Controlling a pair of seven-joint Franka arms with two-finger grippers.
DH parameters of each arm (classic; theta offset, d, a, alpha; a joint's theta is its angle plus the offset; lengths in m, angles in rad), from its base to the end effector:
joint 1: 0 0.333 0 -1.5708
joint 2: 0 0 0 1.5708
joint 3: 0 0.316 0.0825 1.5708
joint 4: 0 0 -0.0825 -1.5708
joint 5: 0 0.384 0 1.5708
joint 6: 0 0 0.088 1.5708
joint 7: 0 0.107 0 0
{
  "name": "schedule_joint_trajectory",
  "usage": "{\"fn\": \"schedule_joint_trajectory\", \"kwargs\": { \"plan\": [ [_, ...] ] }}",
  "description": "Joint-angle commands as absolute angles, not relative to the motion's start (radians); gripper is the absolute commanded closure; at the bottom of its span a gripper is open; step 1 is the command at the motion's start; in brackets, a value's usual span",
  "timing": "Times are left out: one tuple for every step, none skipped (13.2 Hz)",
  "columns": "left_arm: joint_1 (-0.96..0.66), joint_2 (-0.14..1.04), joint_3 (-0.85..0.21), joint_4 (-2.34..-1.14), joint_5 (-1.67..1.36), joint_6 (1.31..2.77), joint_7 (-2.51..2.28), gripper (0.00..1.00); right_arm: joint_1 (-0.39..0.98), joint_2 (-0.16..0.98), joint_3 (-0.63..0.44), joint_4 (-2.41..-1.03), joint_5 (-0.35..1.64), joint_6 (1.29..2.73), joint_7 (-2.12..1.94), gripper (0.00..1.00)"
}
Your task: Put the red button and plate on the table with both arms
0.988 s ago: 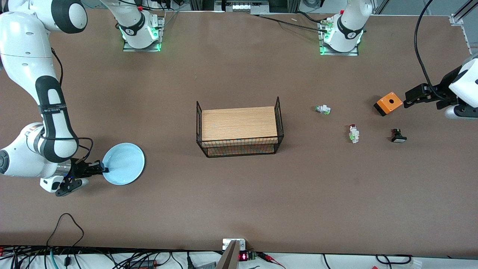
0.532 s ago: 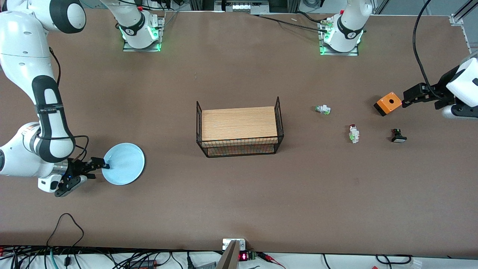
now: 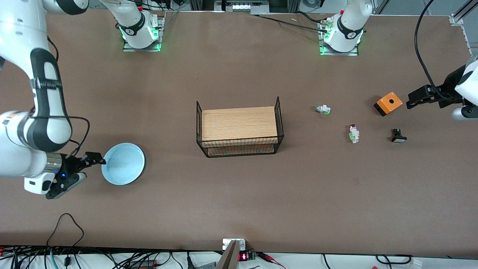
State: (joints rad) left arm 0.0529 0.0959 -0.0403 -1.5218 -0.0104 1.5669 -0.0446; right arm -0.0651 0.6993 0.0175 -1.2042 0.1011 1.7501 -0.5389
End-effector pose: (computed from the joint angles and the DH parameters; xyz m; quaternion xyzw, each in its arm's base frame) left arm 0.5822 0.0073 0.5928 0.9992 0.0287 -0.0255 0.0067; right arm 0.7267 -0.0288 0.3557 -0.9691 -0.2281 0.0574 0.0744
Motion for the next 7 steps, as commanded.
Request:
{"fn": "schedule_joint_trajectory", "kwargs": {
  "plan": [
    [0.057, 0.078, -0.041, -1.523, -0.034, 1.565, 0.015, 0.0, -0.031, 0.652, 0.018, -1.074, 0.008, 1.491, -0.326, 0.0],
    [0.057, 0.08, -0.04, -1.523, -0.032, 1.571, 0.034, 0.0, -0.029, 0.626, 0.018, -1.053, -0.003, 1.423, -0.315, 0.0],
    [0.057, 0.08, -0.041, -1.523, -0.029, 1.572, 0.032, 0.0, -0.029, 0.579, 0.018, -1.052, -0.012, 1.373, -0.313, 0.0],
    [0.057, 0.08, -0.041, -1.523, -0.023, 1.572, 0.032, 0.0, -0.026, 0.54, 0.018, -1.052, -0.034, 1.335, -0.307, 0.0],
    [0.057, 0.078, -0.041, -1.523, -0.021, 1.571, 0.032, 0.0, -0.015, 0.502, 0.02, -1.052, -0.066, 1.294, -0.284, 0.0],
    [0.055, 0.078, -0.043, -1.523, -0.02, 1.571, 0.029, 0.0, -0.005, 0.471, 0.023, -1.054, -0.086, 1.255, -0.263, 0.0],
    [0.055, 0.078, -0.043, -1.523, -0.02, 1.569, 0.028, 0.0, -0.005, 0.445, 0.023, -1.058, -0.09, 1.229, -0.244, 0.0]
  ]
}}
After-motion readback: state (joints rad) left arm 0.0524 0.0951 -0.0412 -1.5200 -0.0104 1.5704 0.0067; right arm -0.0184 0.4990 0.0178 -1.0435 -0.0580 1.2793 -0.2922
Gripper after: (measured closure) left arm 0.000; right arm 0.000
